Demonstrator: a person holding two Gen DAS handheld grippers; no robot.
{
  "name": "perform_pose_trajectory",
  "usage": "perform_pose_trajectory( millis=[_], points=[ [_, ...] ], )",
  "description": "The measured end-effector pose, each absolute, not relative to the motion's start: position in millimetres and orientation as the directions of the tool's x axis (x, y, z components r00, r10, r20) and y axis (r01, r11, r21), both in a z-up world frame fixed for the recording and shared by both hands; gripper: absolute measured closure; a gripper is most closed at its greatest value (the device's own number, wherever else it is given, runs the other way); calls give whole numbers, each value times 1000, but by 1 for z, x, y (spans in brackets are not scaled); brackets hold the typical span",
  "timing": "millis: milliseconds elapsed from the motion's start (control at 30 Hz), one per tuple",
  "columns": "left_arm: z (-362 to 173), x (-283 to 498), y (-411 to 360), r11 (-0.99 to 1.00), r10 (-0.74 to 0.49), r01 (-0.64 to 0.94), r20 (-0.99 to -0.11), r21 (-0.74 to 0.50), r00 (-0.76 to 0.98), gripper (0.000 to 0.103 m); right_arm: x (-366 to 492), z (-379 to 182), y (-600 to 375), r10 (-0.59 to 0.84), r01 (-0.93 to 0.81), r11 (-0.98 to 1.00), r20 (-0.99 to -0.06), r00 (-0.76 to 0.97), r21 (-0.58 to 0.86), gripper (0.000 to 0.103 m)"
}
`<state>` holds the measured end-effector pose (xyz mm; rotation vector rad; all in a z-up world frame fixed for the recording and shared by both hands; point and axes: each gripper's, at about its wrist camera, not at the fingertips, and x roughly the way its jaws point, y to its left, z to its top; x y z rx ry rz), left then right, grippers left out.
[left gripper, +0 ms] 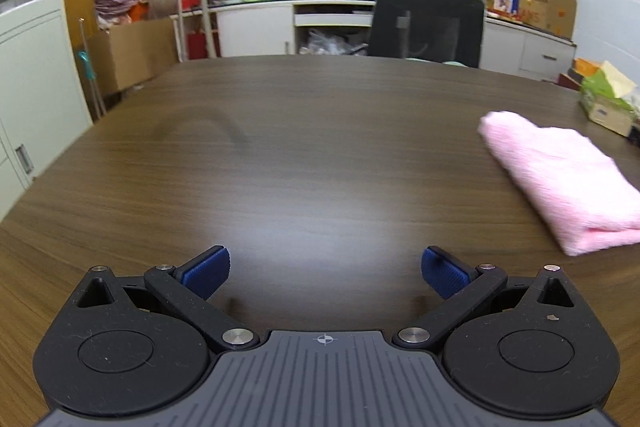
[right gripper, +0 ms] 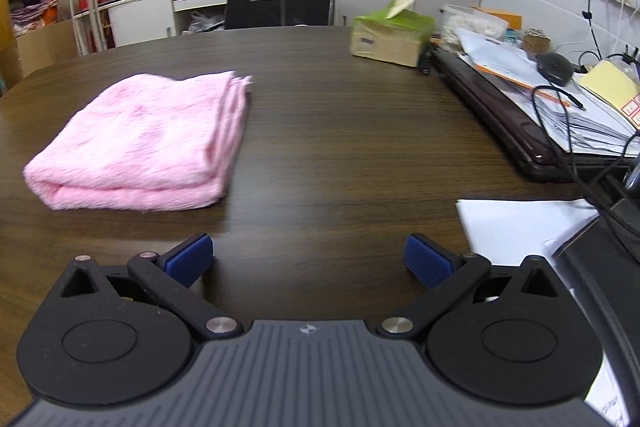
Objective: Fold towel
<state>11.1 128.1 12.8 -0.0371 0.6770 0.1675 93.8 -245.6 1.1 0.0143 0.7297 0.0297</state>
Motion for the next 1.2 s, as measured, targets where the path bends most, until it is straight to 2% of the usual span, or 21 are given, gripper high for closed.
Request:
perform_pose_trajectory(
  millis=[600,1200],
  points=[
    [5,19,177,976,130,-212,-625,-58,770,0,103,-1,-278,38,-33,999,-658,752,20,0],
    [3,22,169,980,158,-199,-644,10,749,0,104,-1,-279,39,-34,999,-657,753,20,0]
  ],
)
